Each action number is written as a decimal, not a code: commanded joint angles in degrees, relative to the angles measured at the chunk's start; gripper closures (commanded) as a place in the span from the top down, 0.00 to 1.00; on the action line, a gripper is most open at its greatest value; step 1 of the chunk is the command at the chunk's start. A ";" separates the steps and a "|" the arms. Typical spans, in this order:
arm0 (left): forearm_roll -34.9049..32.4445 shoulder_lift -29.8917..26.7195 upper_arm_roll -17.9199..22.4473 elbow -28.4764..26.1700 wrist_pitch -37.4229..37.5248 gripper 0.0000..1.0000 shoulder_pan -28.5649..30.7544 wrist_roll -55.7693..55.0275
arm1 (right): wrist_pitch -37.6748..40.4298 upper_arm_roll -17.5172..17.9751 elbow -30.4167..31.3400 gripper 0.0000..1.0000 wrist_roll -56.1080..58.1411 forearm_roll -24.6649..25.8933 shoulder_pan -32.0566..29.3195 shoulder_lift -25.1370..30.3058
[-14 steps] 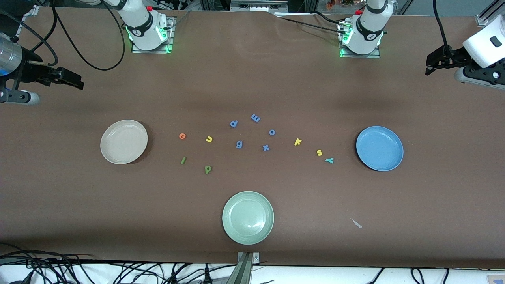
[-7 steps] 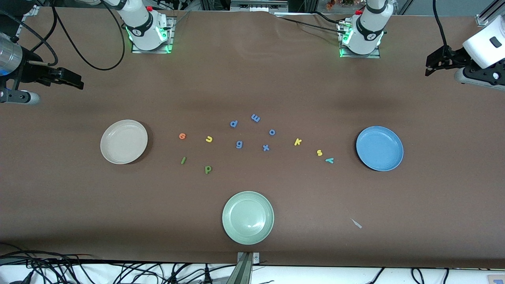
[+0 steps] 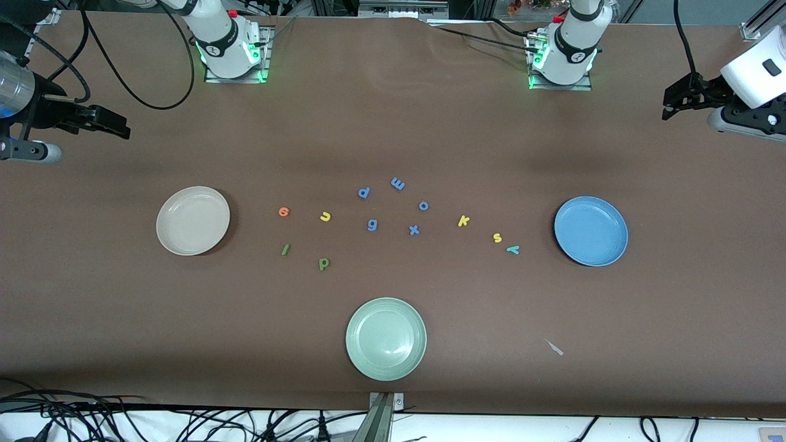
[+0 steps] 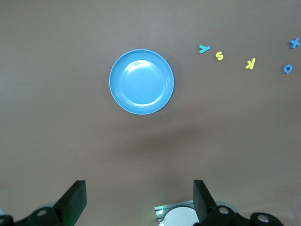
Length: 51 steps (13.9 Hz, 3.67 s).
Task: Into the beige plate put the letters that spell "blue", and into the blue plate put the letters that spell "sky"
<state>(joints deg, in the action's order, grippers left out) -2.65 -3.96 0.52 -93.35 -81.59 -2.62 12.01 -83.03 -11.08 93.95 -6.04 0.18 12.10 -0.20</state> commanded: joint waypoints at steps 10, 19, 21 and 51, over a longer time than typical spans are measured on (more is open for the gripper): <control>-1.30 2.03 -0.08 3.35 0.64 1.00 0.16 0.29 | 0.85 -0.34 -0.43 1.00 1.03 -1.05 -0.06 -0.06; -1.21 2.03 -0.08 3.35 0.90 1.00 0.07 0.03 | 0.77 -0.25 -0.60 1.00 3.74 -1.06 0.20 -1.81; -1.21 2.03 -0.08 3.43 1.34 1.00 0.07 -0.06 | 0.68 -0.17 -0.78 1.00 5.77 -1.23 0.29 -3.31; 5.12 18.10 -3.06 -9.13 -28.18 1.00 -7.30 0.29 | -58.99 3.70 24.44 0.98 -14.61 -8.35 17.52 -28.18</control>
<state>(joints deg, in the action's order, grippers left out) 2.23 13.12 -2.93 -101.39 -107.58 -6.37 12.14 -139.74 -7.84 117.79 -20.47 -7.34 29.75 -27.59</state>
